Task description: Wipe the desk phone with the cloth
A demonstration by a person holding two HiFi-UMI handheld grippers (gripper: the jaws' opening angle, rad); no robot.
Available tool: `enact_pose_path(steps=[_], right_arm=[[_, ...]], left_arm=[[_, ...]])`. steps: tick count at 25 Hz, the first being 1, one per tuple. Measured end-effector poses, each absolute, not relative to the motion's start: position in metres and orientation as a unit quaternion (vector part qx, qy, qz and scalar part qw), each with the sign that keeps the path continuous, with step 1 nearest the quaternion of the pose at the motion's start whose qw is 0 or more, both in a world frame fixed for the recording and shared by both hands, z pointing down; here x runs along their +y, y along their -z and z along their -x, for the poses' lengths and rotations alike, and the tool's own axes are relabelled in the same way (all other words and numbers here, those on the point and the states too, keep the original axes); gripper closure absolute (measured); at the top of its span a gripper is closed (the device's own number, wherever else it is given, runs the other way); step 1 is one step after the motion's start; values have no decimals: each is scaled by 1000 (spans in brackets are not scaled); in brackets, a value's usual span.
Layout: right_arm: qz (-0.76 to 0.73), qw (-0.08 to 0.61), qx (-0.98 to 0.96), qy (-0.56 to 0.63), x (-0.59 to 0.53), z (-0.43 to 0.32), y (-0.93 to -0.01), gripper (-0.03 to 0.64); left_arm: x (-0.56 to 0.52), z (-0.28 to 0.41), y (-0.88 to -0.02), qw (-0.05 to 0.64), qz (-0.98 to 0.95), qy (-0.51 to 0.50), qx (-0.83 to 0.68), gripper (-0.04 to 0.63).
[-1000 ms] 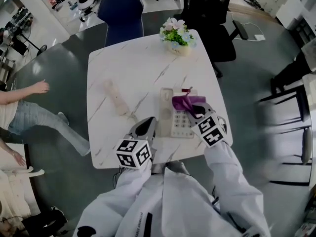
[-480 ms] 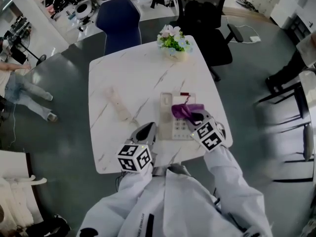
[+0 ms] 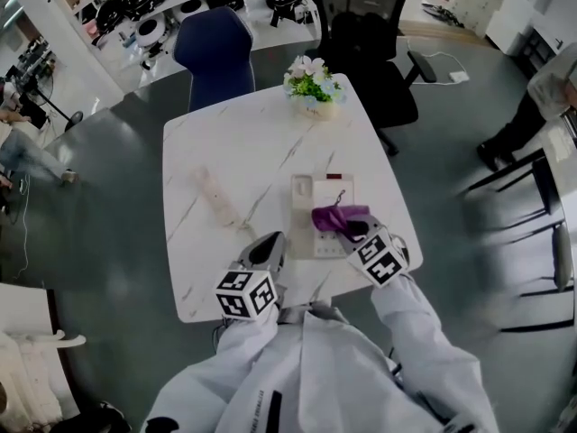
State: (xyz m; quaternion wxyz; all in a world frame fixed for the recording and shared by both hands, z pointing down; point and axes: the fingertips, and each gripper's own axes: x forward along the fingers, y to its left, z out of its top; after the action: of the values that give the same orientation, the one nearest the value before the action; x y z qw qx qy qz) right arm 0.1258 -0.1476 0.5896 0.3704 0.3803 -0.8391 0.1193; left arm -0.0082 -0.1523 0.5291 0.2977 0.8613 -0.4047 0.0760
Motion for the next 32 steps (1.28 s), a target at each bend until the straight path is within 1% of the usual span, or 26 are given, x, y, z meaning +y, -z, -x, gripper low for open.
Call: enact_pose_path(steps=[21,32], right_arm=[[-341,387,-843,-154,-95,-115,-603,575],[-332,392,-842,-165,-87,-114,-604,575]], left_arm=[[-133,7,-525,300,-868,-74,-390,598],[-133,7,-524,300,-868,-71,-389,598]])
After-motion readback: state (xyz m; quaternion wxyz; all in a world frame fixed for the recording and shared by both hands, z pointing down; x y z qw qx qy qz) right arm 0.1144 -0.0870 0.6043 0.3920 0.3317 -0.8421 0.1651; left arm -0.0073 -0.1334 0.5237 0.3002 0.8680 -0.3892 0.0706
